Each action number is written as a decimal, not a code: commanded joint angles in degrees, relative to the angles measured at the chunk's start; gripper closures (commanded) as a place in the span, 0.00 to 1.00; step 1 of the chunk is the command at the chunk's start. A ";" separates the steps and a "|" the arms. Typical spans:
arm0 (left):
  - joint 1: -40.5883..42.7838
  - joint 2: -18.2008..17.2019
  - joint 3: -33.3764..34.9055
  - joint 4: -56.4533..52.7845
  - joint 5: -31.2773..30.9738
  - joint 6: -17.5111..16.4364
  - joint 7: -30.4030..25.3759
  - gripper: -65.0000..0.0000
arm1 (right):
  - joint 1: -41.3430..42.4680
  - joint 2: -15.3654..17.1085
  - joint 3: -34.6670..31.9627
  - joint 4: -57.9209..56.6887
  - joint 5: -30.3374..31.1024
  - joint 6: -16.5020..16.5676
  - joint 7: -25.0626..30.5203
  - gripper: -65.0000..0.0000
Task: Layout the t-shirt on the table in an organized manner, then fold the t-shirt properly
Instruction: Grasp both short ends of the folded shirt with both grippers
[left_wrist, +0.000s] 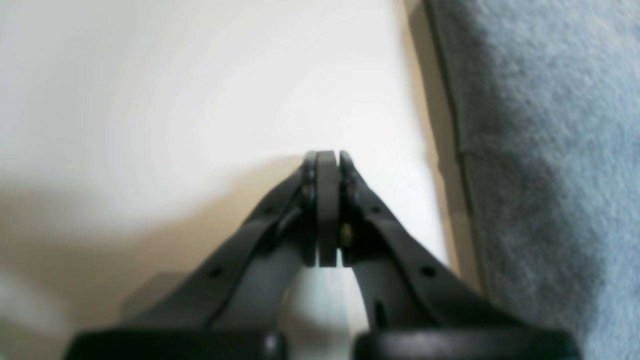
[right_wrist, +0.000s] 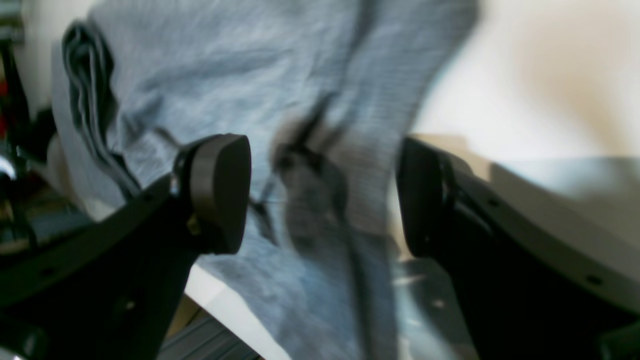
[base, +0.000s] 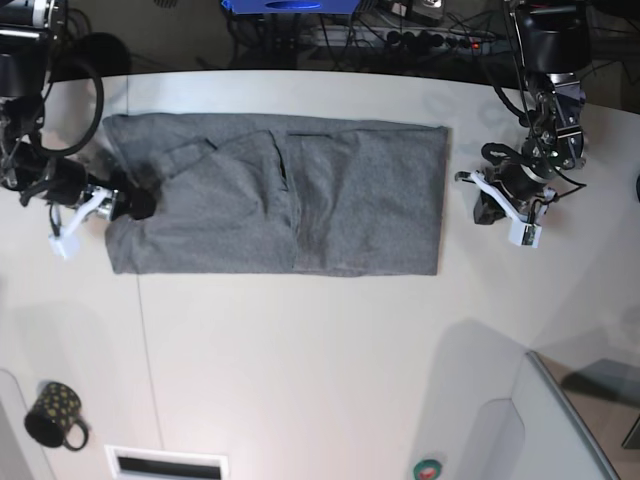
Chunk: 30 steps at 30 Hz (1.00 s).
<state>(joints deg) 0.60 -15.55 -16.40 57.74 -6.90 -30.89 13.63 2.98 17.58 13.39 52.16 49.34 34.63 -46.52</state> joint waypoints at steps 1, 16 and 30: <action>-0.56 -0.23 -0.08 0.42 0.08 0.17 -0.05 1.00 | -0.39 -0.05 -1.12 -0.16 -2.79 -0.48 -2.58 0.33; -1.79 1.62 7.48 0.24 -0.01 0.43 -0.05 1.00 | -0.57 -1.72 -5.08 -0.60 -2.70 2.95 -2.40 0.35; -1.79 1.71 7.92 0.24 -0.27 0.43 -0.05 1.00 | 0.49 -3.56 -2.97 -0.78 -2.88 2.69 0.85 0.68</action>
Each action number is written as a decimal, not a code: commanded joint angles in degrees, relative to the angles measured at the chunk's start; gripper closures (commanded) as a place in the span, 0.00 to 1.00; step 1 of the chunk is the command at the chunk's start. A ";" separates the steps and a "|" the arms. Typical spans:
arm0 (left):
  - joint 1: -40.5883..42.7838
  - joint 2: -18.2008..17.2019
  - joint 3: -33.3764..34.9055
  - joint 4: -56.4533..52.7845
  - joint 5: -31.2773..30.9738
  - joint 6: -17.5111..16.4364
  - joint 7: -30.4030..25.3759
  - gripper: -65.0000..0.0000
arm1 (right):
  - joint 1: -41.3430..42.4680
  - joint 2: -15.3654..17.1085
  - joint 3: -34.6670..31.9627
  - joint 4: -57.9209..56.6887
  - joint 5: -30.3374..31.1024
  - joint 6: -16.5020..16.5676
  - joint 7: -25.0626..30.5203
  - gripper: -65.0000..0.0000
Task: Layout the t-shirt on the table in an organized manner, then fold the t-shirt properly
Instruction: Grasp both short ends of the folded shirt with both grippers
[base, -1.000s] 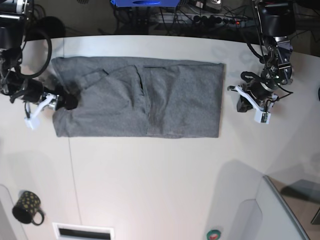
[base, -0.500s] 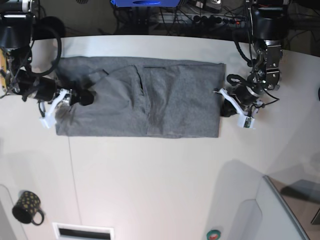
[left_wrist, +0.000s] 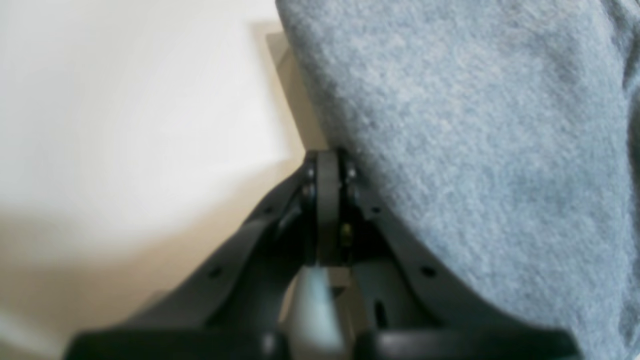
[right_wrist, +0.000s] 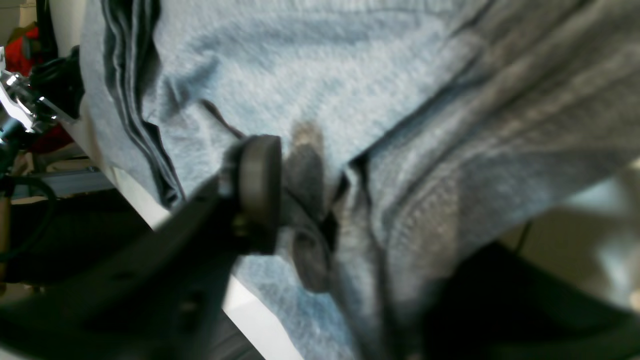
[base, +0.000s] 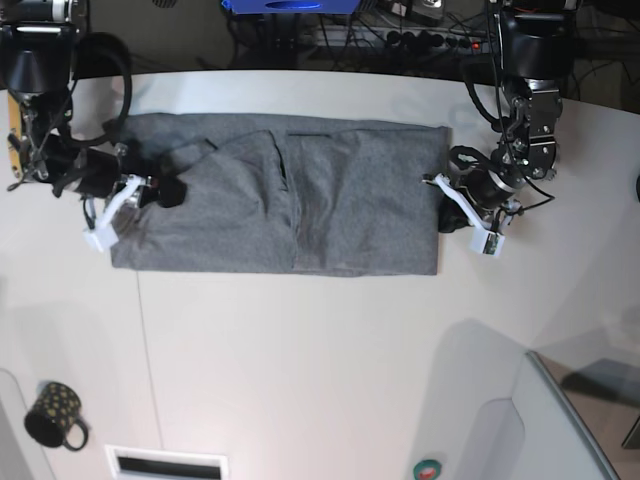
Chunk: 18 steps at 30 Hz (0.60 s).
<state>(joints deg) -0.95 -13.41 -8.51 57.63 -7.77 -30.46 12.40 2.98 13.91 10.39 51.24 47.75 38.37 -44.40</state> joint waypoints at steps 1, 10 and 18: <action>-0.24 -0.35 0.03 0.35 0.61 0.00 1.18 1.00 | 0.58 0.02 0.02 0.14 -1.28 -1.05 -1.27 0.72; -0.32 2.73 0.12 0.70 0.96 0.00 1.27 1.00 | 1.72 -0.33 -0.33 3.39 -1.37 -1.23 -1.62 0.99; -0.32 3.17 0.12 0.70 0.96 0.00 1.35 1.00 | -1.97 -1.65 -1.12 17.81 -1.37 -10.99 -3.73 0.99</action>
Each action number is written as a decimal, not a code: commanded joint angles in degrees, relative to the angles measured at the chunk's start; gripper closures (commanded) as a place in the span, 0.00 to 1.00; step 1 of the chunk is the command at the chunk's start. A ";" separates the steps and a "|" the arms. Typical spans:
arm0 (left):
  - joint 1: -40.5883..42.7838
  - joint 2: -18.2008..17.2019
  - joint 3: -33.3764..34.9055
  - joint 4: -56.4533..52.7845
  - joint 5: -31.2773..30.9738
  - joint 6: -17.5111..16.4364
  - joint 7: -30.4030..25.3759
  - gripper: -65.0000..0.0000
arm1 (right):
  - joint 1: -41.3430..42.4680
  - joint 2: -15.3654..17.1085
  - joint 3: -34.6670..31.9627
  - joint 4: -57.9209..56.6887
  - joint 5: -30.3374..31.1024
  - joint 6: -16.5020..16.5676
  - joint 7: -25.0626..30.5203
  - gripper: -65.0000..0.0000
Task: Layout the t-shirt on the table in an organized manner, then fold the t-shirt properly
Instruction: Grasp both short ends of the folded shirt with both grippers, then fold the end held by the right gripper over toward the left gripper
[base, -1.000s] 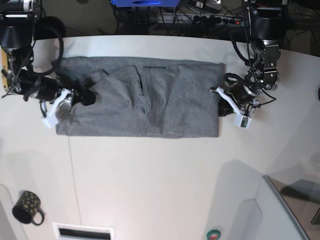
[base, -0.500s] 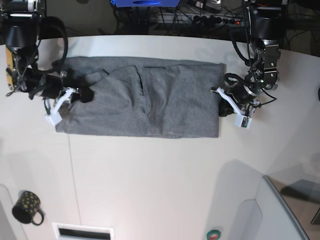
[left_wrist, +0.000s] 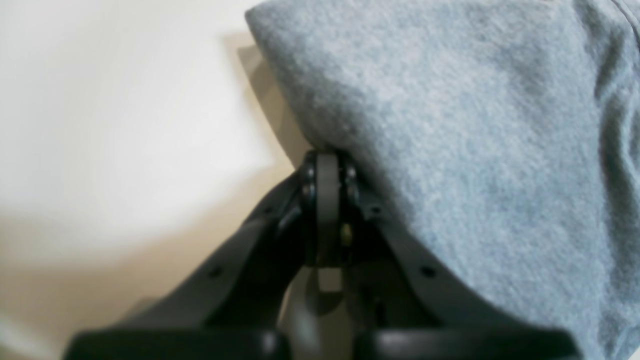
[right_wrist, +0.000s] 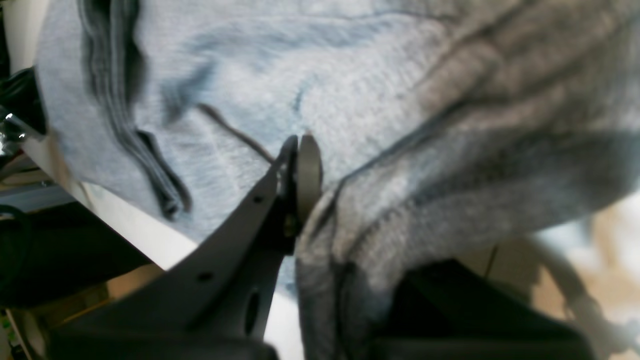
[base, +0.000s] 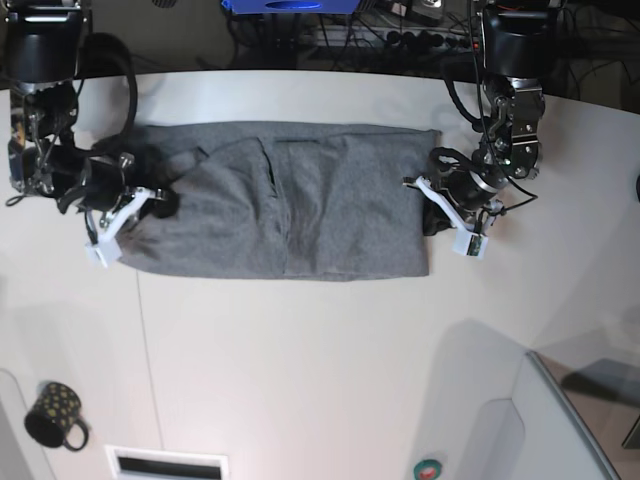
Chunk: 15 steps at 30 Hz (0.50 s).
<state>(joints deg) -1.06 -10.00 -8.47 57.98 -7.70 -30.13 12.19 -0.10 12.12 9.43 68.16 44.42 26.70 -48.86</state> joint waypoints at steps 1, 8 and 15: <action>-0.21 -0.15 0.07 0.35 0.89 -0.33 1.57 1.00 | 0.67 0.06 -0.95 3.09 1.95 -0.02 -0.15 0.99; -1.36 2.04 0.16 0.35 0.80 -0.42 1.66 1.00 | 0.14 -0.65 -8.07 14.43 1.95 -6.96 -2.26 0.99; -2.41 3.54 0.25 0.00 0.89 -0.42 1.75 1.00 | 0.49 -0.65 -16.24 20.59 2.13 -13.99 -2.17 0.99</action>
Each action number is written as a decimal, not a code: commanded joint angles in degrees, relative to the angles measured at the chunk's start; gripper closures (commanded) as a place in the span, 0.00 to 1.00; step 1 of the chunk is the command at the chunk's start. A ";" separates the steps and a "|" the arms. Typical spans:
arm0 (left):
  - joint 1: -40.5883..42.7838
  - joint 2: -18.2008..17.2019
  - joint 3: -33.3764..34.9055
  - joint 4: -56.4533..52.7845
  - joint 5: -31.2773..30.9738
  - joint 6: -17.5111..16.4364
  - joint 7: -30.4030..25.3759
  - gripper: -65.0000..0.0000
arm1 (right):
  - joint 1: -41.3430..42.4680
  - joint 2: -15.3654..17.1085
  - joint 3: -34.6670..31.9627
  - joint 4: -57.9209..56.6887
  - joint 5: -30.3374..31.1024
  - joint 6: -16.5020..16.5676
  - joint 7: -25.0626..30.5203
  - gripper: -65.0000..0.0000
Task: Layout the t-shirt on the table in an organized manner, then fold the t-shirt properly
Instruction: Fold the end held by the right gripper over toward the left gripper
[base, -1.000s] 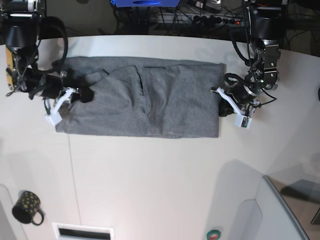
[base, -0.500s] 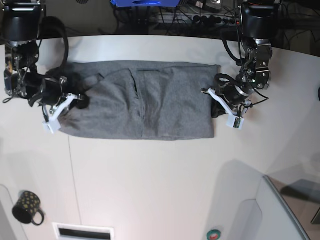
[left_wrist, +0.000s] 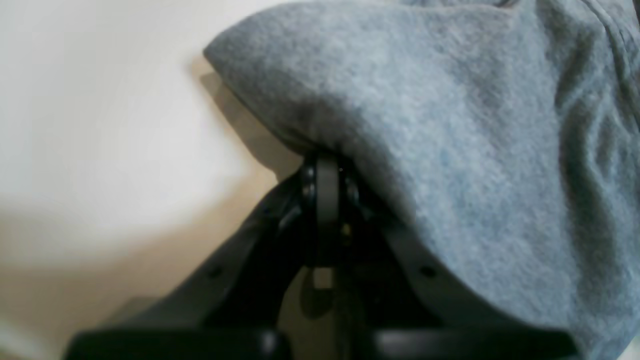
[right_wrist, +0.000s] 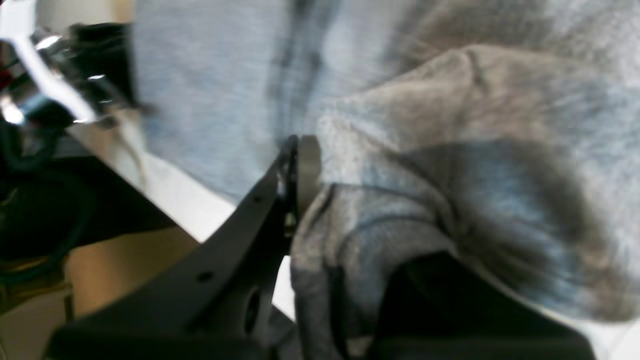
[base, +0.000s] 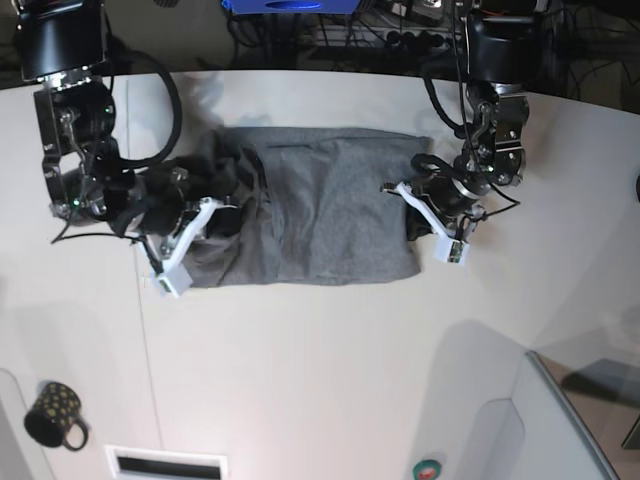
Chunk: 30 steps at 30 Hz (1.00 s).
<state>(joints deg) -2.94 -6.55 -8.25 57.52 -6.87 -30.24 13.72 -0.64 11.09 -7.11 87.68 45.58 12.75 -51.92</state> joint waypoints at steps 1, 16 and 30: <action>-0.53 0.26 0.03 0.46 0.06 -0.31 0.22 1.00 | 1.13 -0.06 -1.02 1.68 0.97 -0.93 0.98 0.99; -0.71 0.26 5.31 0.99 -0.29 -0.31 2.77 1.00 | 6.58 -4.54 -11.22 1.77 0.70 -4.27 1.06 0.99; -0.09 -0.18 5.31 5.47 -0.03 -0.31 3.21 1.00 | 10.27 -5.60 -18.69 -10.62 0.62 -4.27 9.24 0.99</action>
<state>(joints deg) -2.31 -6.52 -2.90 61.91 -6.07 -30.22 17.82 8.73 5.48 -26.11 76.20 45.23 8.16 -43.16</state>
